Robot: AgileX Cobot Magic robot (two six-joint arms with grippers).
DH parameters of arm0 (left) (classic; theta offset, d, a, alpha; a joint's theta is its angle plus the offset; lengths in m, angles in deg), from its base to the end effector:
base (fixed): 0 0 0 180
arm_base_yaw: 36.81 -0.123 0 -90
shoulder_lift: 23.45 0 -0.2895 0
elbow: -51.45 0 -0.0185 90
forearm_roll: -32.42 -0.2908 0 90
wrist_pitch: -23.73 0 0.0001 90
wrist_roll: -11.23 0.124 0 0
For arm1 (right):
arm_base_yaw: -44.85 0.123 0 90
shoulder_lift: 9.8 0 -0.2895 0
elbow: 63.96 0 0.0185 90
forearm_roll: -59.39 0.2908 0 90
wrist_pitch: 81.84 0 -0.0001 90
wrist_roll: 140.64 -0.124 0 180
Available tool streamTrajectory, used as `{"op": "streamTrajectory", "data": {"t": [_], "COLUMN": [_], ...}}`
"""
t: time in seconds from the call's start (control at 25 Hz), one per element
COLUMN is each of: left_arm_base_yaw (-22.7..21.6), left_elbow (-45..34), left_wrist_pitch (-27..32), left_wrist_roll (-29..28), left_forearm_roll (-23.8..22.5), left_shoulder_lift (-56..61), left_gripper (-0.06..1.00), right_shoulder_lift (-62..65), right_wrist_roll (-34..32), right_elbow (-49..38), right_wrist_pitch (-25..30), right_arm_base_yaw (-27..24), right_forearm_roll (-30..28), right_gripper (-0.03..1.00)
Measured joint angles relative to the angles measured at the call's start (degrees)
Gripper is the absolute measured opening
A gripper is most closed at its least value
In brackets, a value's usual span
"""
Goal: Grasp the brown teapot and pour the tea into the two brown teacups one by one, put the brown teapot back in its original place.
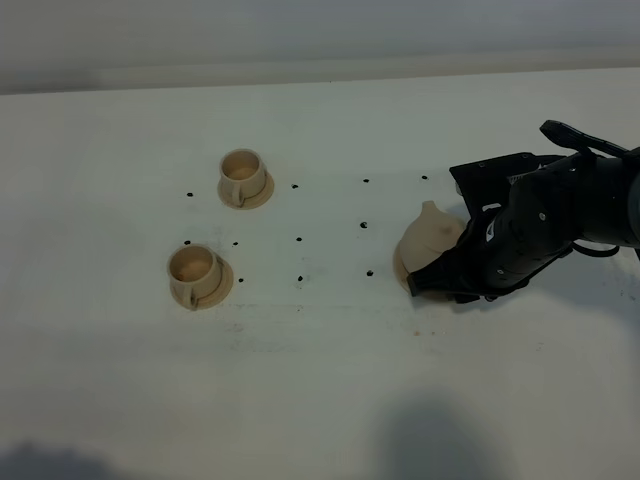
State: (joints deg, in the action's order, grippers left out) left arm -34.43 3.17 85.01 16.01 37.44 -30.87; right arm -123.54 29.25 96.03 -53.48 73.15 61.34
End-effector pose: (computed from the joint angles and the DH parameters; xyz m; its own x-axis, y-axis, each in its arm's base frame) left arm 0.0525 -0.0117 0.2835 -0.4469 0.0597 -0.8926 0.1283 0.9917 0.0021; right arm 0.3314 0.1807 0.0823 -0.9181 -0.2616 -0.2977 -0.2965 0.9518 0.0781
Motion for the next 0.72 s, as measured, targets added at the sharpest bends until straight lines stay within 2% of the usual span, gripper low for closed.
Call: {"op": "streamTrajectory", "data": {"t": [0.72], "left_arm_base_yaw": [0.00], "left_elbow": [0.00], "left_wrist_pitch": [0.00], "left_wrist_roll": [0.00], "left_forearm_roll": [0.00], "left_shoulder_lift": [0.00], "left_gripper": [0.36], "right_shoulder_lift": [1.26], "right_wrist_roll": [0.00], "right_elbow": [0.02], "right_wrist_pitch": [0.60], "right_arm_base_yaw": [0.51], "right_forearm_roll": [-0.84], "right_gripper": [0.33]}}
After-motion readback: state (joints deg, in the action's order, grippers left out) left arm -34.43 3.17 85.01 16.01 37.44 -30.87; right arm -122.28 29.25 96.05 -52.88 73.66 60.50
